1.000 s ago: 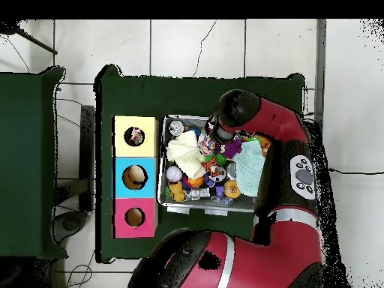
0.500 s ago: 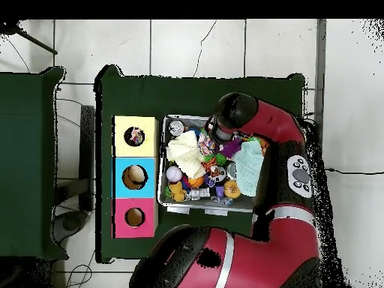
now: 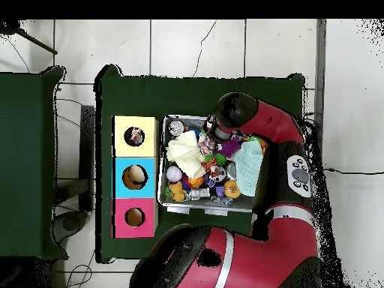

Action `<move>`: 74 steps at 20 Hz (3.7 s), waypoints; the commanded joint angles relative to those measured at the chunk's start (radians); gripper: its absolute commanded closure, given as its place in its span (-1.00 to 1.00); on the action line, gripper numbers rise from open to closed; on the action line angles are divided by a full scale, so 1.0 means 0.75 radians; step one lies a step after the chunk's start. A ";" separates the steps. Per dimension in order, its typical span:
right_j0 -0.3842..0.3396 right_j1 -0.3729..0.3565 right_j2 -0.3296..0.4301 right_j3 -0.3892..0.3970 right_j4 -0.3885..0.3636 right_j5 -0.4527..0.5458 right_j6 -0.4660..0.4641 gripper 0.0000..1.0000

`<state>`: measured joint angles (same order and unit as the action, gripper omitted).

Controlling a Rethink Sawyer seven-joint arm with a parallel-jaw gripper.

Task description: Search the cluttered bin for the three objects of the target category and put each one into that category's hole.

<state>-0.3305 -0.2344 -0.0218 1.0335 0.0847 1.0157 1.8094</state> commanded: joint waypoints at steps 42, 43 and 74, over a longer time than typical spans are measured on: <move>-0.003 -0.045 0.019 0.348 0.049 -0.181 0.101 -1.00; -0.008 -0.041 0.020 0.342 0.044 -0.180 0.091 -1.00; -0.040 -0.041 0.028 0.347 -0.030 -0.237 0.031 1.00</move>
<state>-0.3430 -0.2930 -0.0228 1.2090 0.1406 0.8970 1.8094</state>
